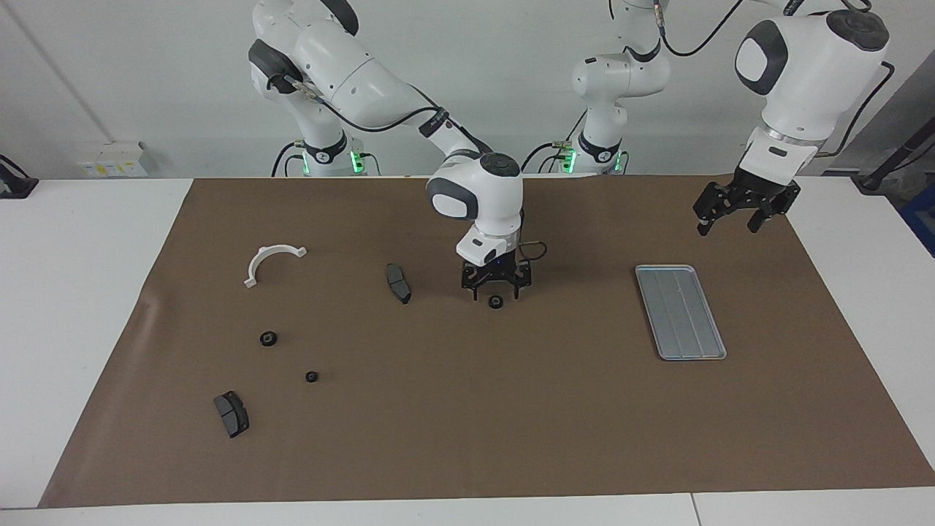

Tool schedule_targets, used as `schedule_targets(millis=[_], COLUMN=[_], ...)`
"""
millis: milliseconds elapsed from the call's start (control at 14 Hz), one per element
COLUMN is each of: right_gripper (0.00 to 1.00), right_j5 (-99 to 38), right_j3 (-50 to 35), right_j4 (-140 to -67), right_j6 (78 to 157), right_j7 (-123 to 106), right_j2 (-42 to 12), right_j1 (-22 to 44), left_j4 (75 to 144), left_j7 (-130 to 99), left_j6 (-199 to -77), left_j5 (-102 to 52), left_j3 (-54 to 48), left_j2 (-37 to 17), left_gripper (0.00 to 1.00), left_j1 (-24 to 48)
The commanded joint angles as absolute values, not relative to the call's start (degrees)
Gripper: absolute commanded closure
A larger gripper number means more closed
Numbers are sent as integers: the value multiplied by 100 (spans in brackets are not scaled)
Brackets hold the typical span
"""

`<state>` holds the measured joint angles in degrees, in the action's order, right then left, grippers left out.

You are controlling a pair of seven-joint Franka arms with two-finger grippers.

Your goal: Place bearing gear from tray to pile

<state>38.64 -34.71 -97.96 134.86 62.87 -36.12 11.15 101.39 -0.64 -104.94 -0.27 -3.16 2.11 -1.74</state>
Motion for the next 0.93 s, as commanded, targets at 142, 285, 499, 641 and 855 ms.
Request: schedule_targets(millis=[142, 285, 499, 641, 855], right_gripper=[31, 34, 43, 43, 43], right_j5=[4025, 4034, 4034, 4034, 4034], right_j3=[-3542, -3542, -3542, -3542, -3533], right_j4=[-9949, -9923, -9914, -9905, -9905], right_j6=[13553, 13579, 13623, 13658, 13755], right_j7=[6196, 6196, 6205, 6231, 6231], right_j2=[-3691, -3691, -3691, -3691, -3691], right_j1=[1020, 1020, 1011, 1011, 993], left_j4=[10230, 10230, 10230, 10230, 10230], left_j7=[-70, -70, -70, -70, -70], left_j6=[-10503, -10503, -10503, -10503, -10503], left_j5=[-17, -9, -17, -9, -17], left_j3=[-290, -290, -290, -290, -290], left_j2=[308, 308, 308, 308, 308], left_gripper=[0, 0, 0, 0, 0], left_j1=[-158, -158, -158, -158, -158])
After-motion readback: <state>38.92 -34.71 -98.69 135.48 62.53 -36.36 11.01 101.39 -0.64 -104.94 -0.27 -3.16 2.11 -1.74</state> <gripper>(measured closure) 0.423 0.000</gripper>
